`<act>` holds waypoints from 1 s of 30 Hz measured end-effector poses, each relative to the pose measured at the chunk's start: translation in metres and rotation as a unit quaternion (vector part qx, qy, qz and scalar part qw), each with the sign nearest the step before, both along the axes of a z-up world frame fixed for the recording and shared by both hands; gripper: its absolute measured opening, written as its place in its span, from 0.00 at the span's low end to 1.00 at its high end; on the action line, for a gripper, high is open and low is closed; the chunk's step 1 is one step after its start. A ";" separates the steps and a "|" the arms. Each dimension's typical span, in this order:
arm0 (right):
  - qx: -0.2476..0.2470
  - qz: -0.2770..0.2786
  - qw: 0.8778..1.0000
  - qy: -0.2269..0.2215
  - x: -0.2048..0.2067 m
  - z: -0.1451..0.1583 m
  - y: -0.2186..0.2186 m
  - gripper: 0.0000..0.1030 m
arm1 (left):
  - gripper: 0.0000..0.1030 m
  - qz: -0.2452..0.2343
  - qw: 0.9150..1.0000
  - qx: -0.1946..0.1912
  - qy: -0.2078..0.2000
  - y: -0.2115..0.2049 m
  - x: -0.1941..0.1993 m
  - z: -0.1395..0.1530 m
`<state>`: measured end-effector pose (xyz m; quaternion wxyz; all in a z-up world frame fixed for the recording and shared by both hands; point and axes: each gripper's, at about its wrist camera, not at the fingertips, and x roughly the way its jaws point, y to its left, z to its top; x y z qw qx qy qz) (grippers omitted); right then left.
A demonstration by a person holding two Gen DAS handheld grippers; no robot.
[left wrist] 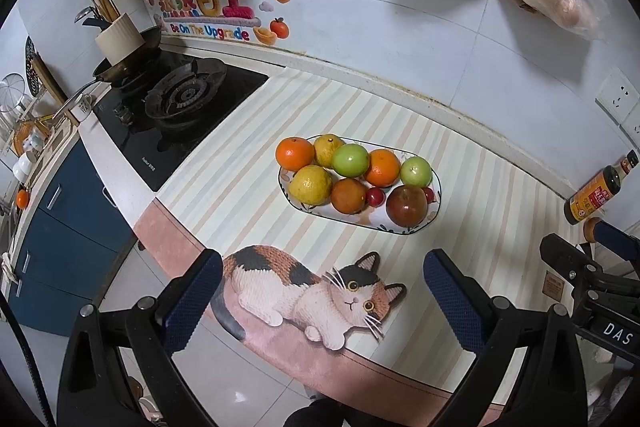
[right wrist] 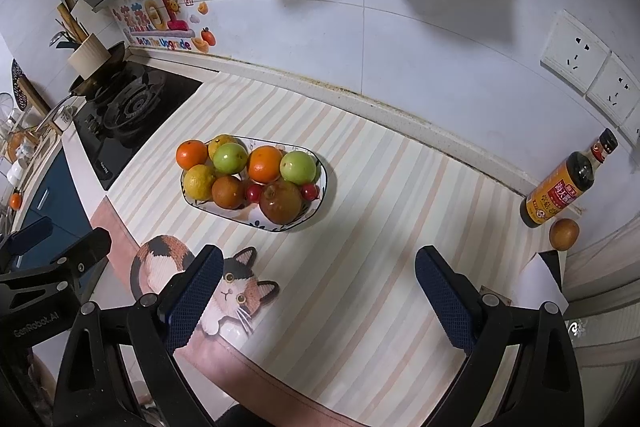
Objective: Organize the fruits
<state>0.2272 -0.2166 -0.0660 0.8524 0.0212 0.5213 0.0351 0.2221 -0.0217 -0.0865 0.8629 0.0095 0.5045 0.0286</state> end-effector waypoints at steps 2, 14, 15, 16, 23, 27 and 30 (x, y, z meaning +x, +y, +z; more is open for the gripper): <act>-0.001 0.000 1.000 0.001 -0.001 0.000 0.000 0.96 | 1.00 -0.001 1.000 0.000 0.000 0.000 0.000 0.000; 0.002 0.006 1.000 0.004 -0.004 0.001 -0.002 0.96 | 1.00 -0.002 1.000 0.002 -0.002 -0.001 -0.001 0.001; 0.002 0.006 1.000 0.004 -0.004 0.001 -0.002 0.96 | 1.00 -0.002 1.000 0.001 -0.001 -0.001 -0.001 0.002; 0.002 0.006 1.000 0.004 -0.003 0.001 -0.002 0.96 | 1.00 -0.003 1.000 0.001 -0.001 -0.001 -0.002 0.002; 0.003 0.006 1.000 0.002 -0.006 0.003 -0.002 0.96 | 1.00 -0.003 1.000 0.001 -0.001 -0.001 -0.005 0.003; 0.003 0.007 1.000 0.002 -0.006 0.003 -0.002 0.96 | 1.00 -0.003 1.000 0.000 -0.003 -0.001 -0.006 0.005; 0.005 0.007 1.000 0.001 -0.007 0.006 -0.002 0.96 | 1.00 -0.002 1.000 0.001 -0.007 0.000 -0.009 0.007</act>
